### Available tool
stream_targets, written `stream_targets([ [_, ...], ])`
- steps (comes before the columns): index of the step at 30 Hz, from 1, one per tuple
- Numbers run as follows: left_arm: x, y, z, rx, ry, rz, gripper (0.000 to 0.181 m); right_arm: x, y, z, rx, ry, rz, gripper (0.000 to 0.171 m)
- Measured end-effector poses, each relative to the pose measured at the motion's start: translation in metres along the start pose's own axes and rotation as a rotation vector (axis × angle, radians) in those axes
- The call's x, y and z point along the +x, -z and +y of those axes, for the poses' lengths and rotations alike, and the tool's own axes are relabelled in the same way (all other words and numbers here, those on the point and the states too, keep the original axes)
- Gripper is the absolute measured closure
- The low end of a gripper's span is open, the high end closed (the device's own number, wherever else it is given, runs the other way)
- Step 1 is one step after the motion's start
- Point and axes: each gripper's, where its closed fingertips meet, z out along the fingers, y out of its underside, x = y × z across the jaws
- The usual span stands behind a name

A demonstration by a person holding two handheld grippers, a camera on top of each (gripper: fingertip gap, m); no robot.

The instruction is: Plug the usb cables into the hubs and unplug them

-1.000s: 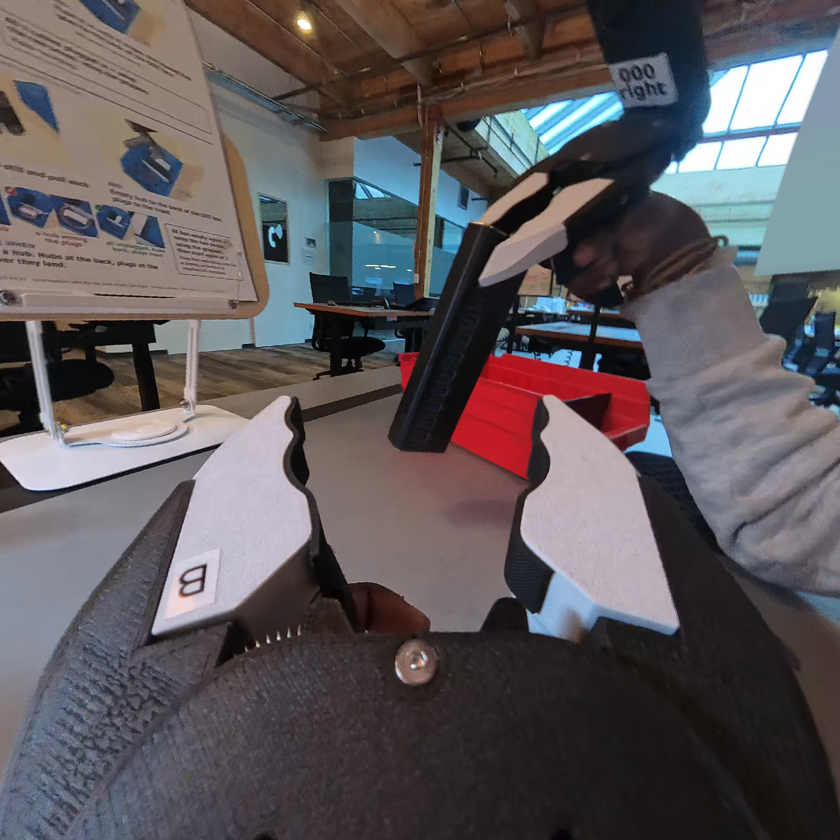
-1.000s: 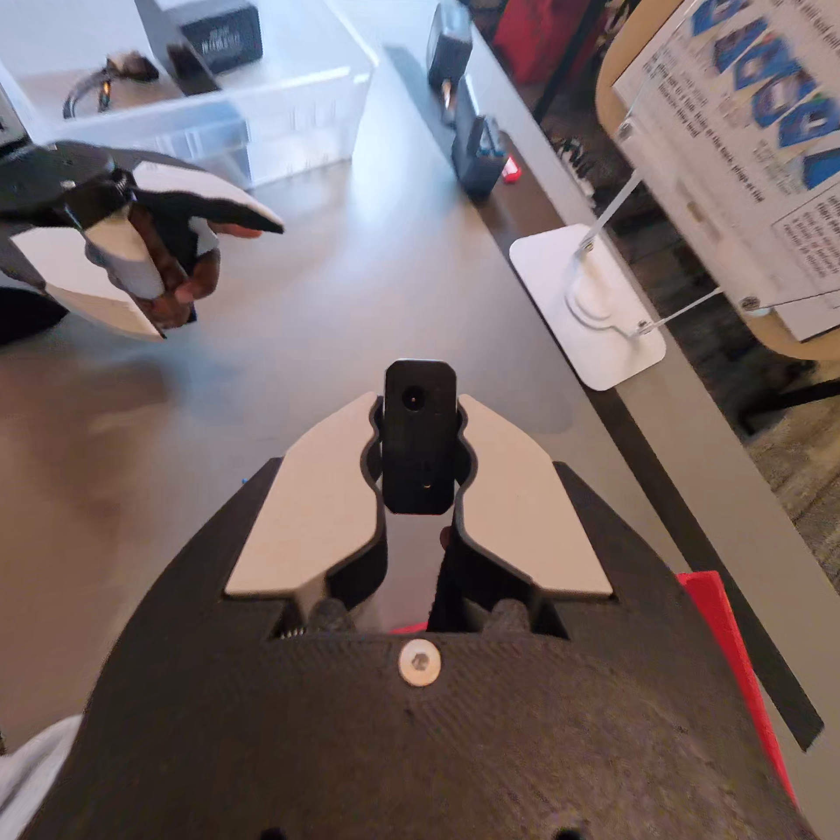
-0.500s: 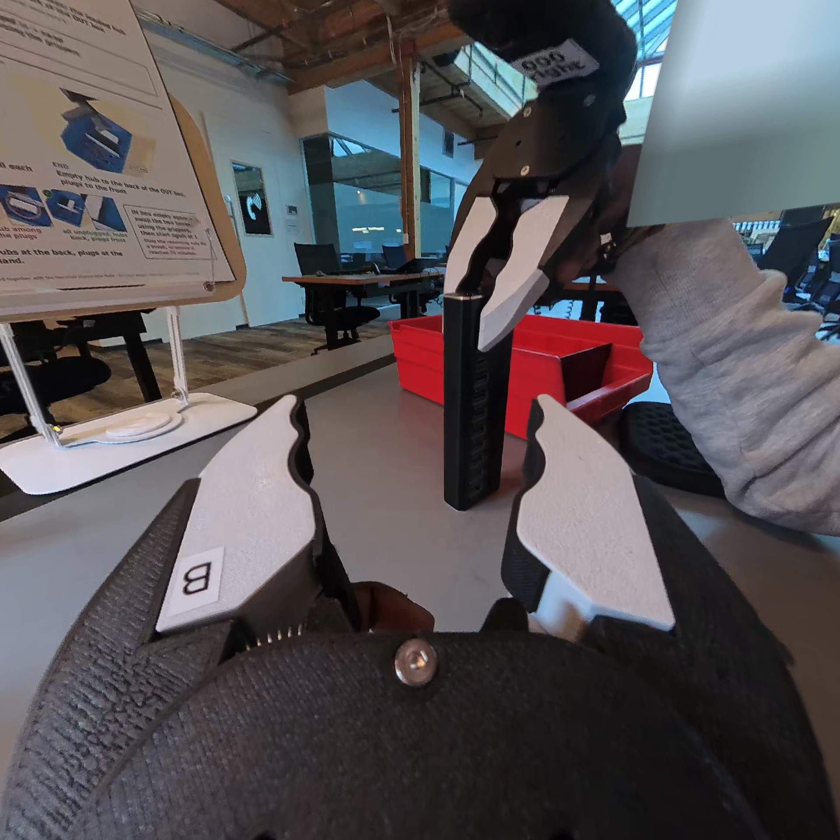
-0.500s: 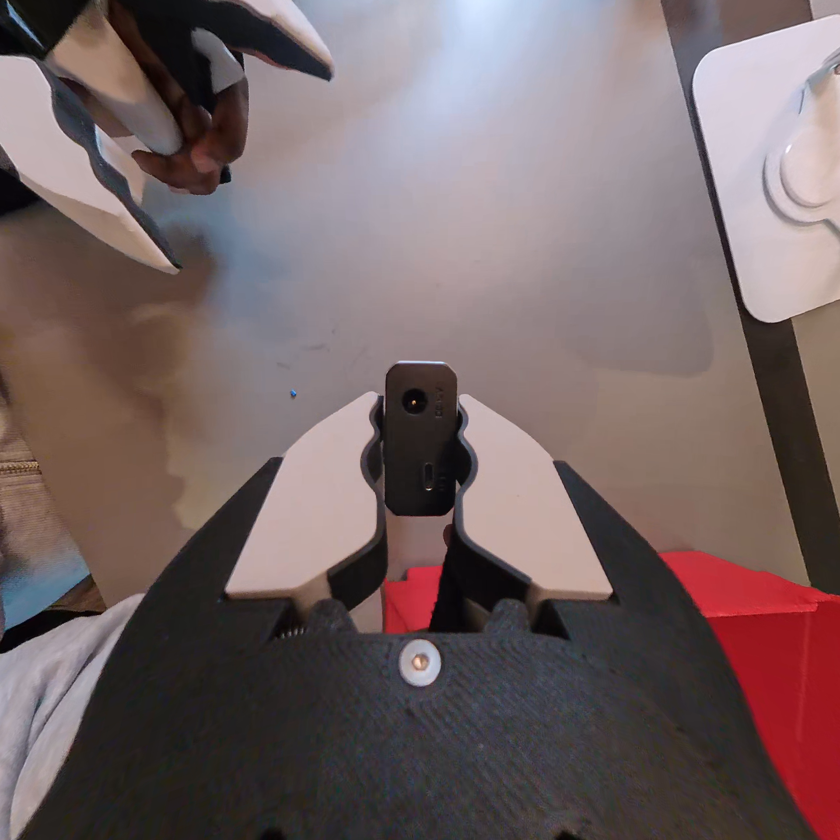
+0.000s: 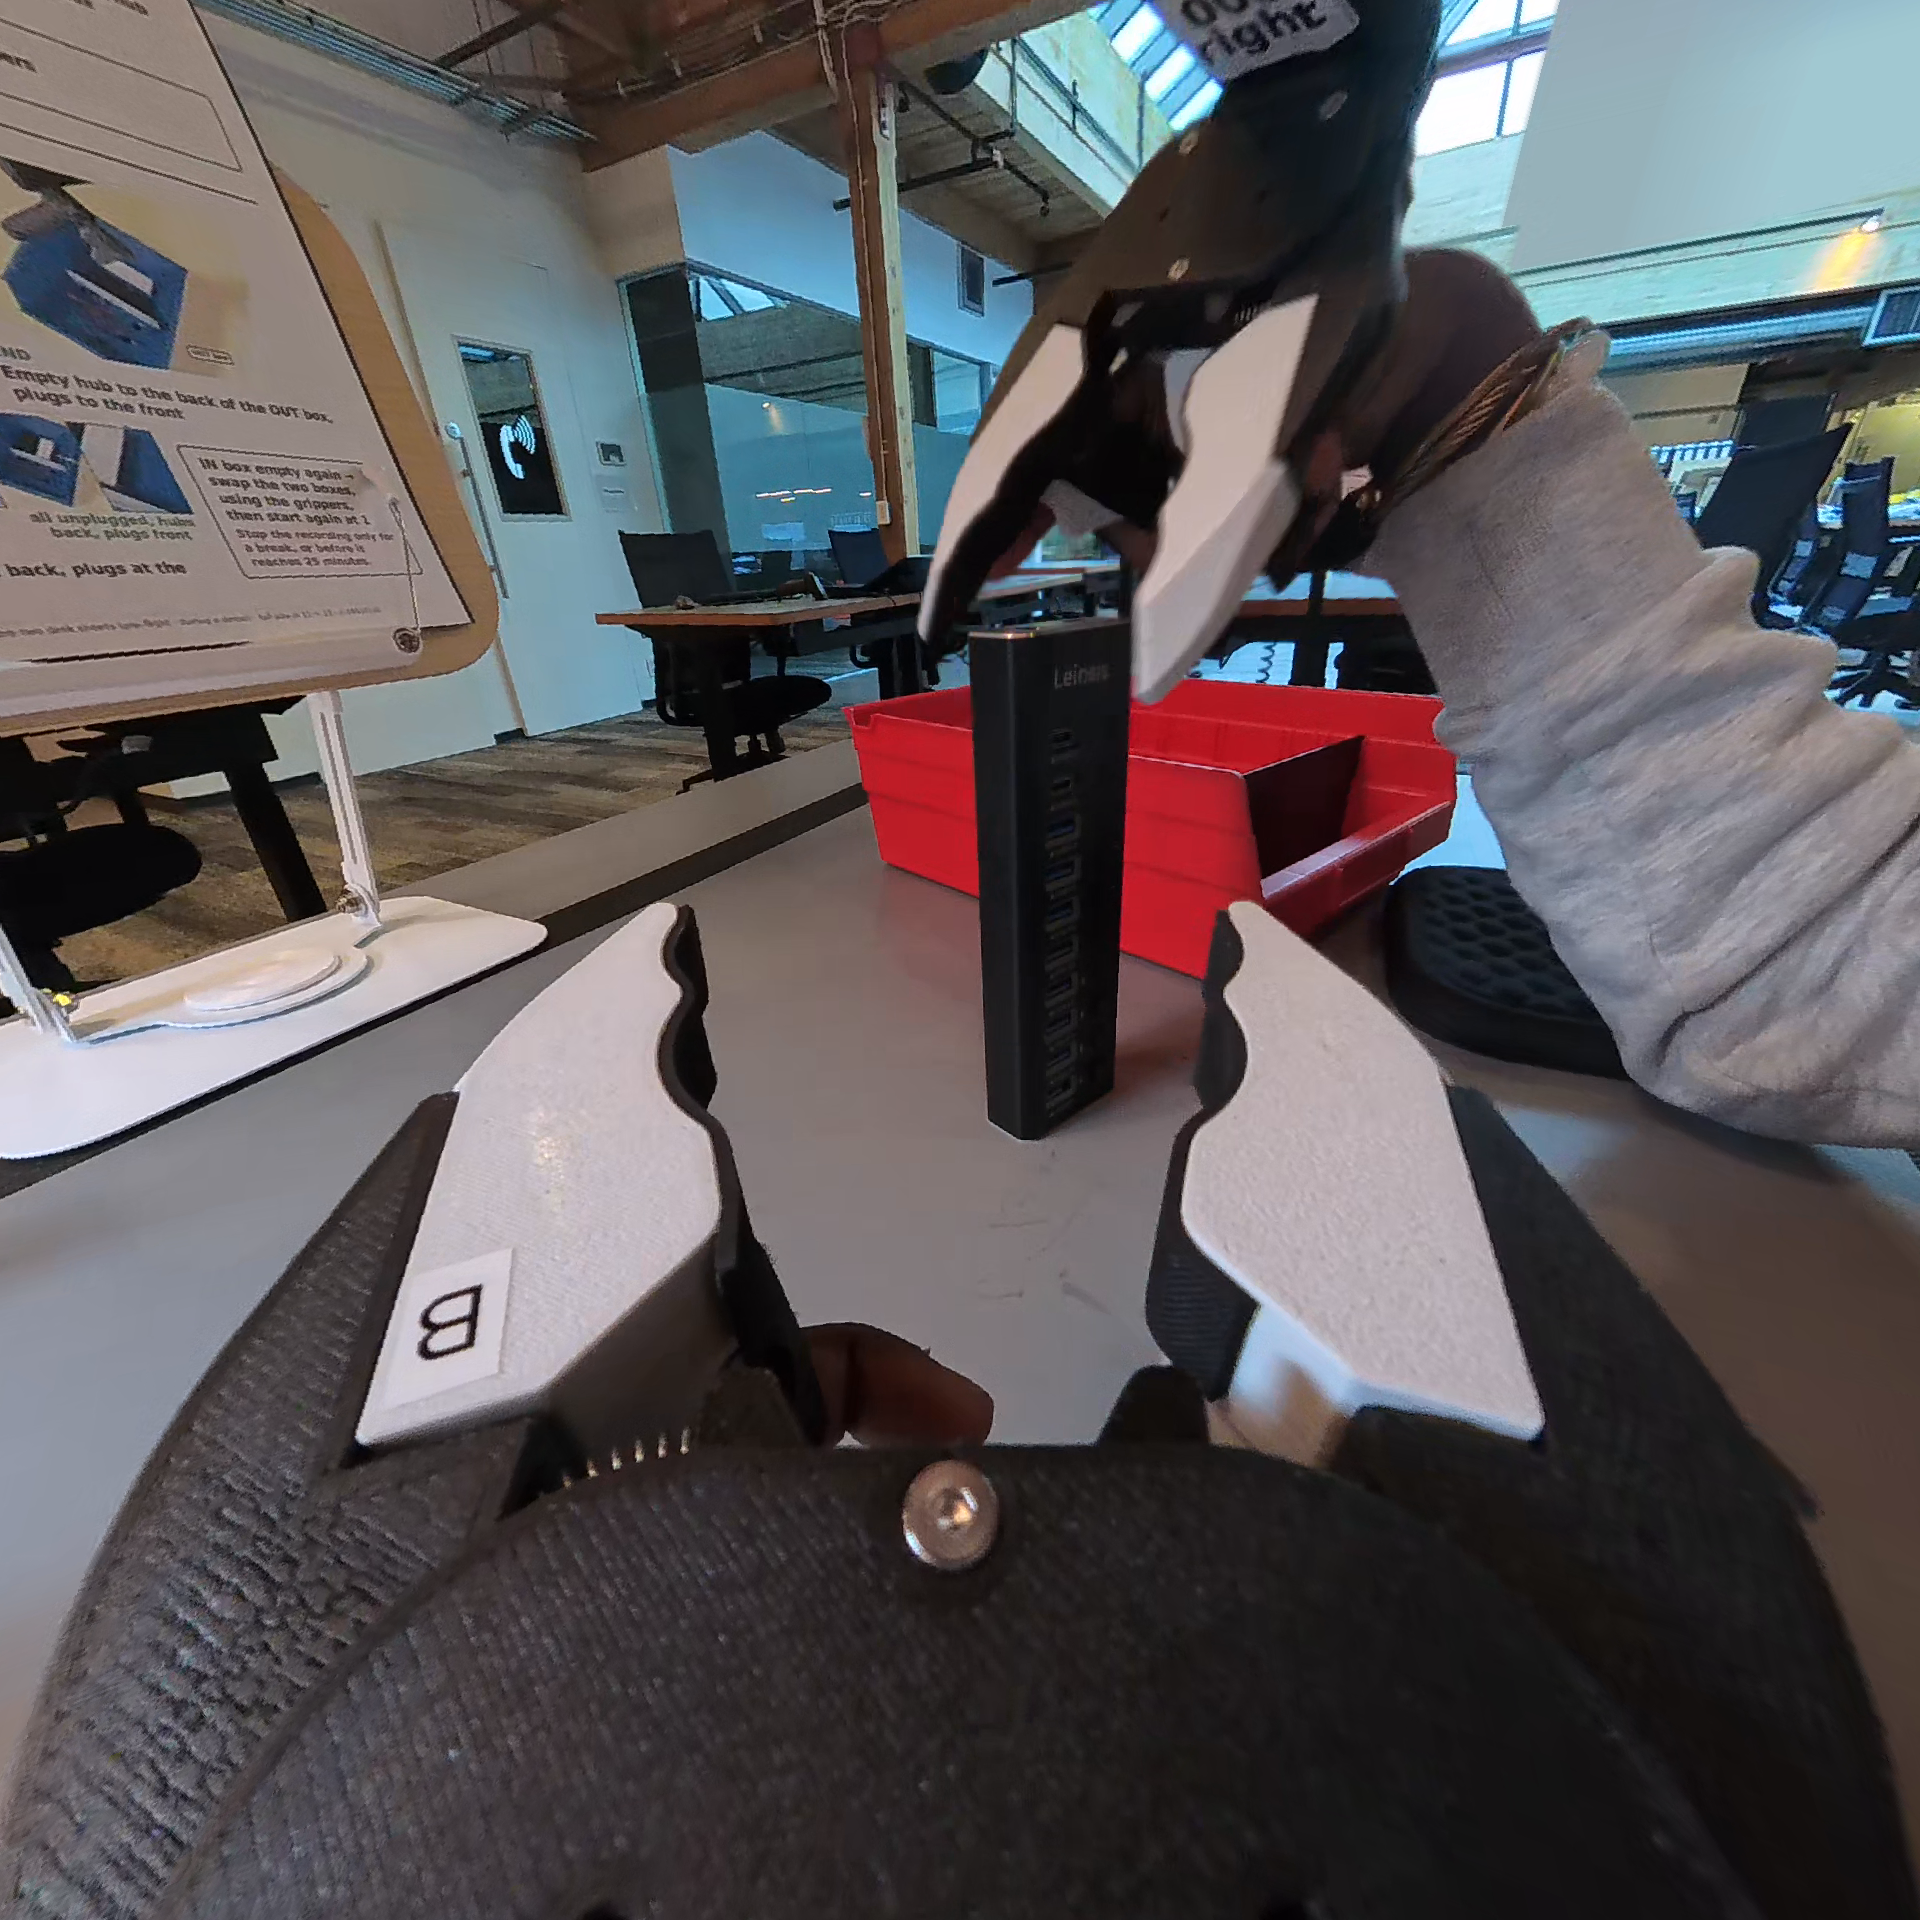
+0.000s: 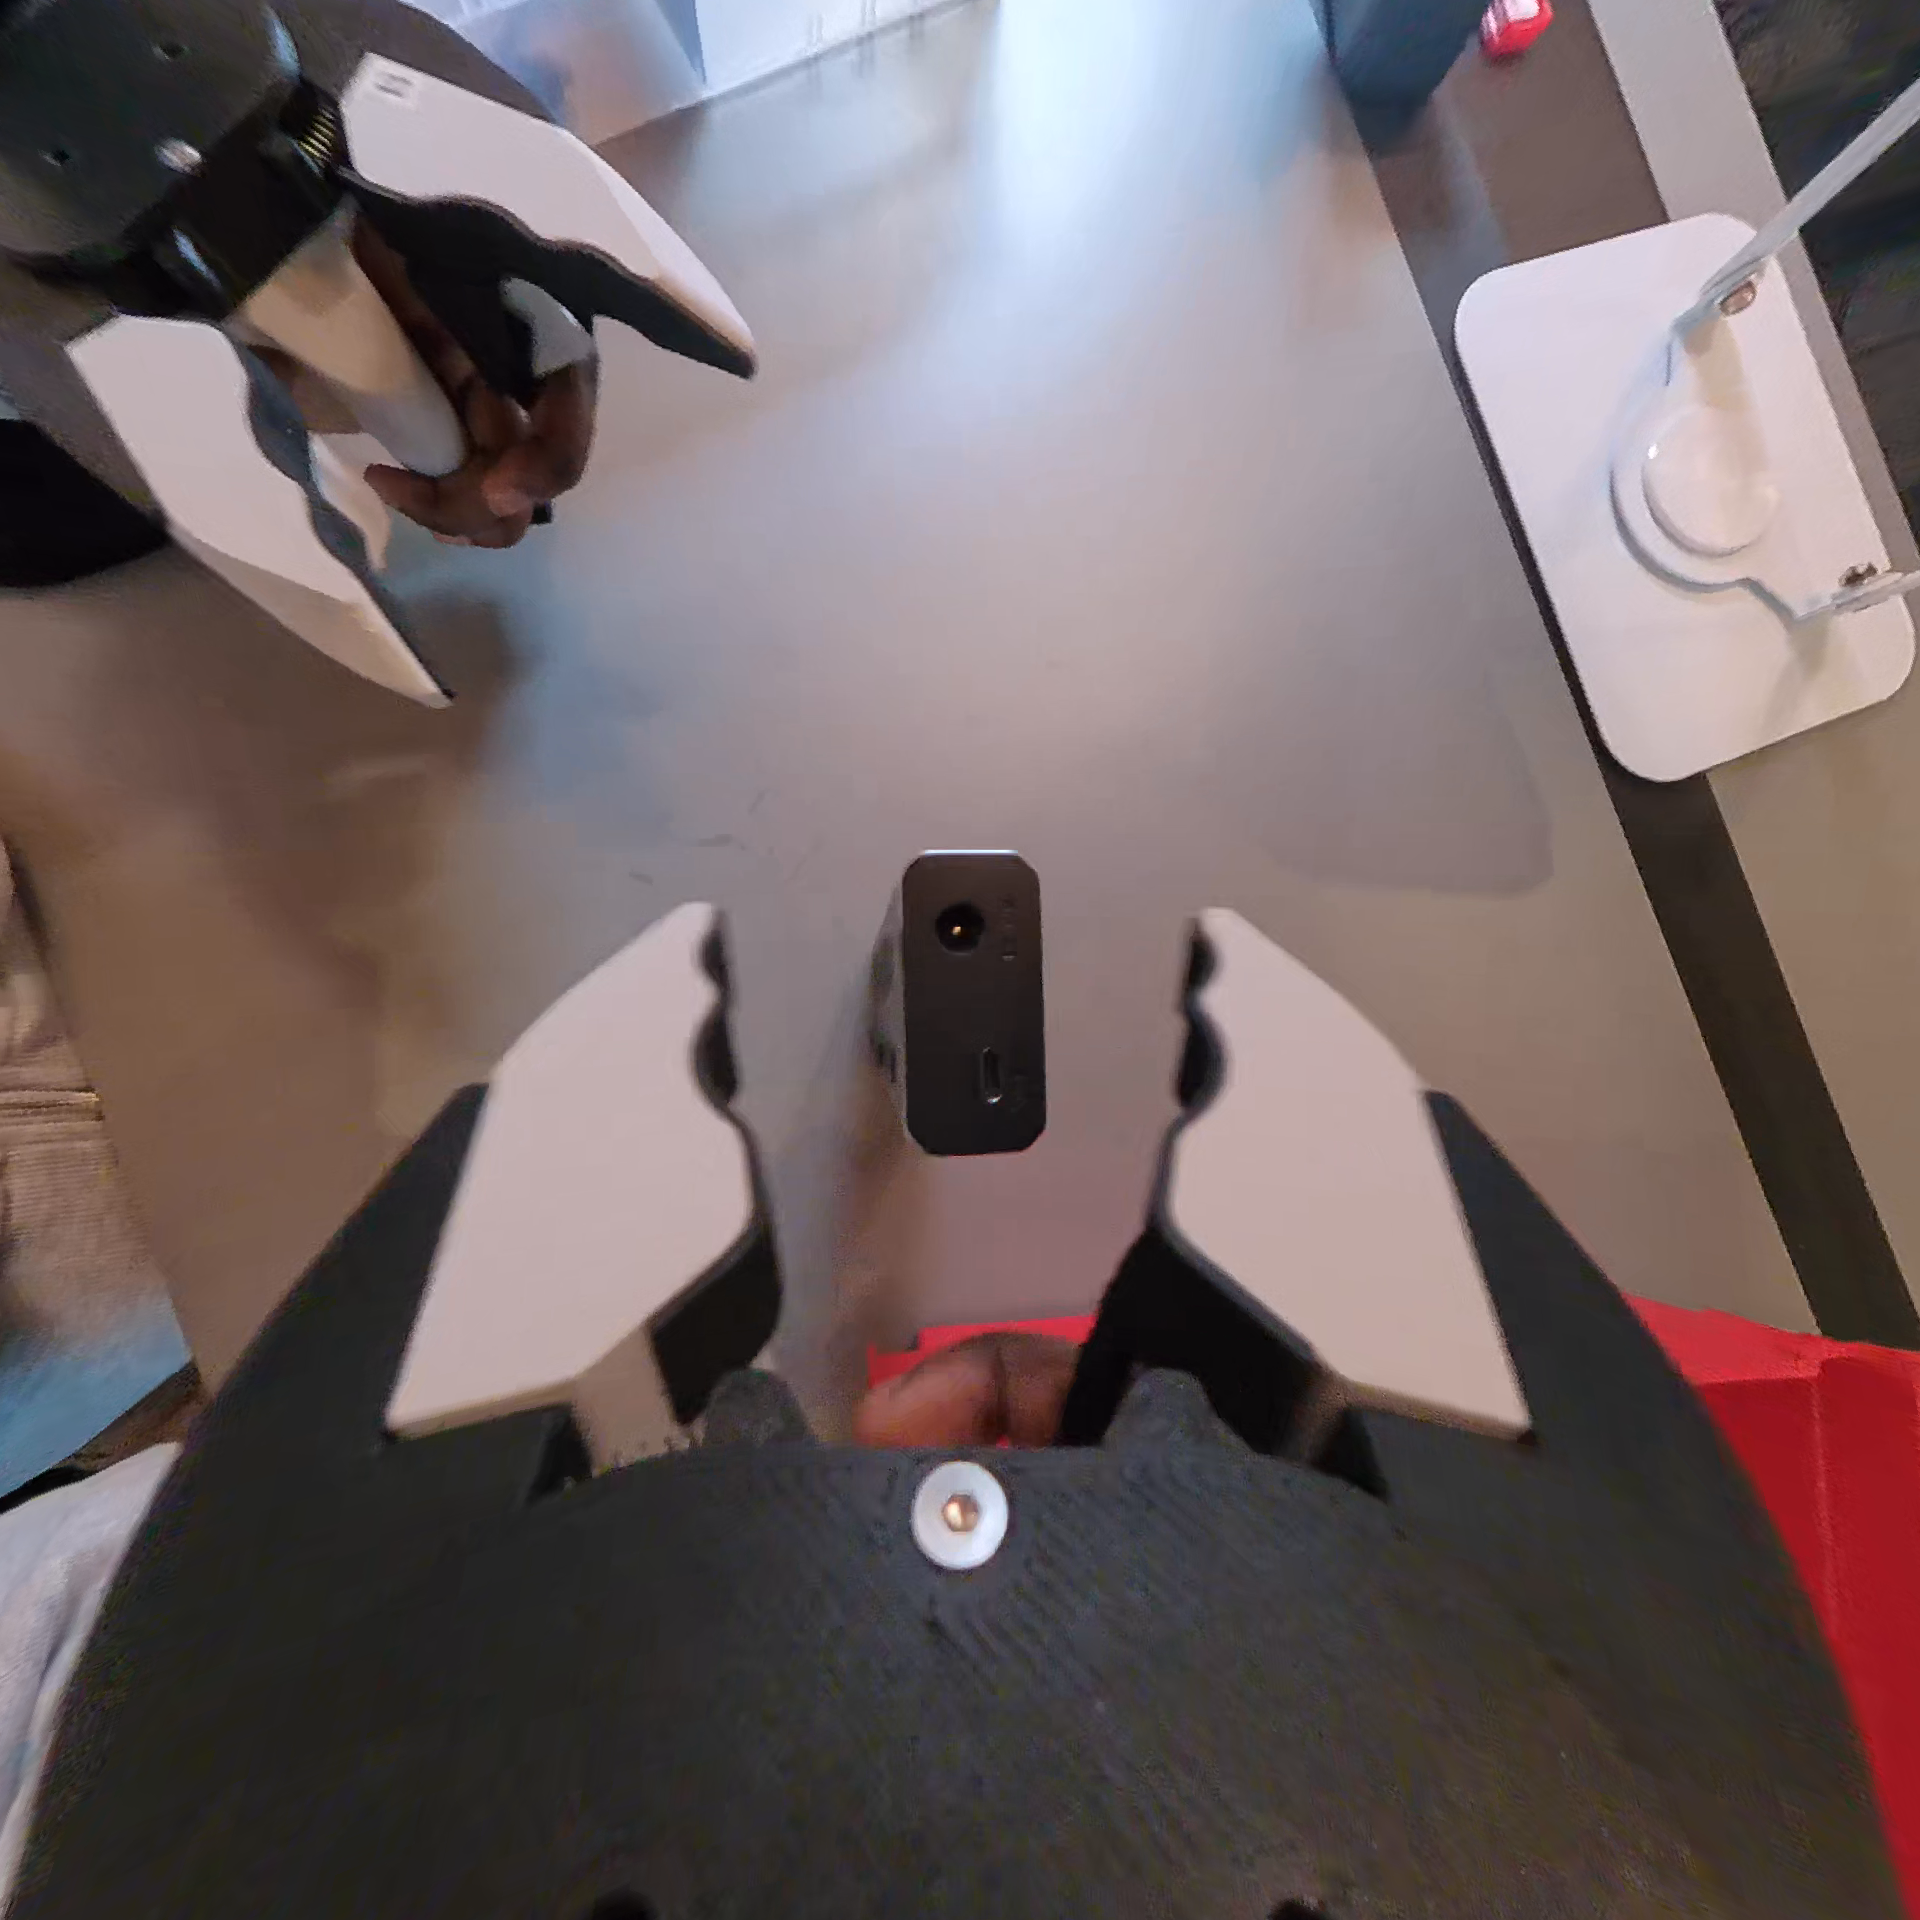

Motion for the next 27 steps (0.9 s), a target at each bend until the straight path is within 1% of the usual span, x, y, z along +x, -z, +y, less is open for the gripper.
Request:
stream_targets([
  [1, 0.001, 0.0, -0.001, 0.004, -0.003, 0.004, 0.089, 0.0, 0.005, -0.002, 0.019, 0.0, 0.006, 0.071],
  [2, 0.001, 0.0, -0.002, 0.009, -0.004, 0.006, 0.089, 0.001, 0.012, -0.005, 0.05, -0.001, 0.029, 0.06],
  [4, 0.002, 0.0, -0.003, 0.015, -0.005, 0.008, 0.089, 0.003, 0.031, -0.016, 0.165, 0.014, 0.075, 0.048],
  [6, 0.002, 0.0, -0.004, 0.02, -0.008, 0.007, 0.088, 0.005, 0.059, -0.031, 0.325, 0.048, 0.138, 0.036],
  [7, 0.002, 0.0, -0.004, 0.02, -0.008, 0.006, 0.088, 0.01, 0.077, -0.04, 0.43, 0.077, 0.215, 0.03],
  [8, 0.002, 0.0, -0.004, 0.021, -0.007, 0.006, 0.085, 0.02, 0.1, -0.052, 0.57, 0.094, 0.334, 0.025],
  [10, 0.003, 0.0, -0.003, 0.015, -0.007, 0.011, 0.08, 0.043, 0.168, -0.07, 0.948, 0.089, 0.644, 0.027],
  [11, 0.004, -0.001, -0.001, 0.009, -0.009, 0.018, 0.078, 0.046, 0.2, -0.069, 1.082, 0.075, 0.738, 0.028],
  [12, 0.006, -0.001, 0.0, 0.003, -0.013, 0.025, 0.077, 0.044, 0.223, -0.066, 1.194, 0.051, 0.77, 0.026],
  [15, 0.011, -0.003, 0.004, -0.014, -0.037, 0.049, 0.076, 0.04, 0.267, -0.047, 1.364, 0.016, 0.854, 0.025],
  [19, 0.02, -0.004, 0.002, -0.021, -0.048, 0.088, 0.076, 0.039, 0.314, -0.019, 1.513, -0.014, 1.067, 0.025],
  [21, 0.029, -0.001, -0.013, 0.003, -0.06, 0.122, 0.076, 0.034, 0.334, -0.006, 1.597, -0.033, 1.143, 0.025],
  [23, 0.032, 0.007, -0.038, 0.032, -0.095, 0.112, 0.077, 0.026, 0.355, 0.009, 1.716, -0.058, 1.207, 0.025],
  [24, 0.028, 0.014, -0.051, 0.021, -0.121, 0.082, 0.081, 0.021, 0.365, 0.017, 1.79, -0.07, 1.231, 0.025],
  [25, 0.018, 0.025, -0.06, -0.022, -0.157, 0.015, 0.09, 0.013, 0.374, 0.024, 1.867, -0.07, 1.231, 0.025],
  [27, -0.018, 0.061, -0.068, -0.193, -0.238, -0.175, 0.1, -0.002, 0.382, 0.028, 1.978, -0.034, 1.152, 0.025],
])
